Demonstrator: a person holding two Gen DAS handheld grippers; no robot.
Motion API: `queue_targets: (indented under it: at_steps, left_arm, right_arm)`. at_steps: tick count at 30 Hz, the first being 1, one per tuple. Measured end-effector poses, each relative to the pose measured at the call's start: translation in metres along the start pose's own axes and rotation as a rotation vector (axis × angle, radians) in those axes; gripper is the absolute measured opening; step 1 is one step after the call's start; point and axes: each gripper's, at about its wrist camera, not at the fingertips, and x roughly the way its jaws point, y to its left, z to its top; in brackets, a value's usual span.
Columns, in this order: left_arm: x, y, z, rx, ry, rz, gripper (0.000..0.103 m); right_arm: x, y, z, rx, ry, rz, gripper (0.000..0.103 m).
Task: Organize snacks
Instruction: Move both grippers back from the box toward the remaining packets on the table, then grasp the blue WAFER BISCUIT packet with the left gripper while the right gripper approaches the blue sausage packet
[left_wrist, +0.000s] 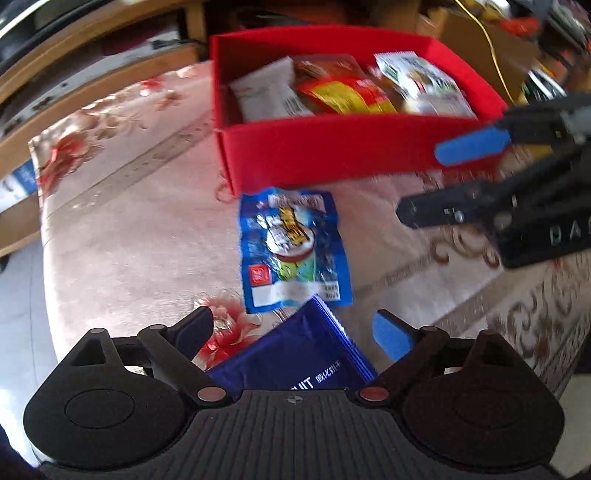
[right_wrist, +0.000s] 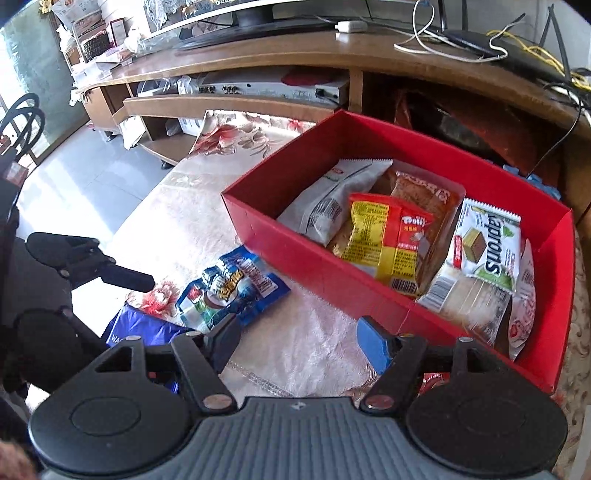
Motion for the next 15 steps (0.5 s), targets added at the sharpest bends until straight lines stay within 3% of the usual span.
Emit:
queue_targets:
  at_steps: [6,15]
  left_arm:
    - [0.004,0.002,-0.011,0.012,0.046,-0.025,0.097]
    - [-0.007,-0.010,-0.035,0.048,0.106,0.011,0.099]
  right_arm:
    - [0.002,0.000,0.000,0.003,0.014,0.009,0.076]
    - [0.002,0.003,-0.003,0.000,0.034,0.027,0.079]
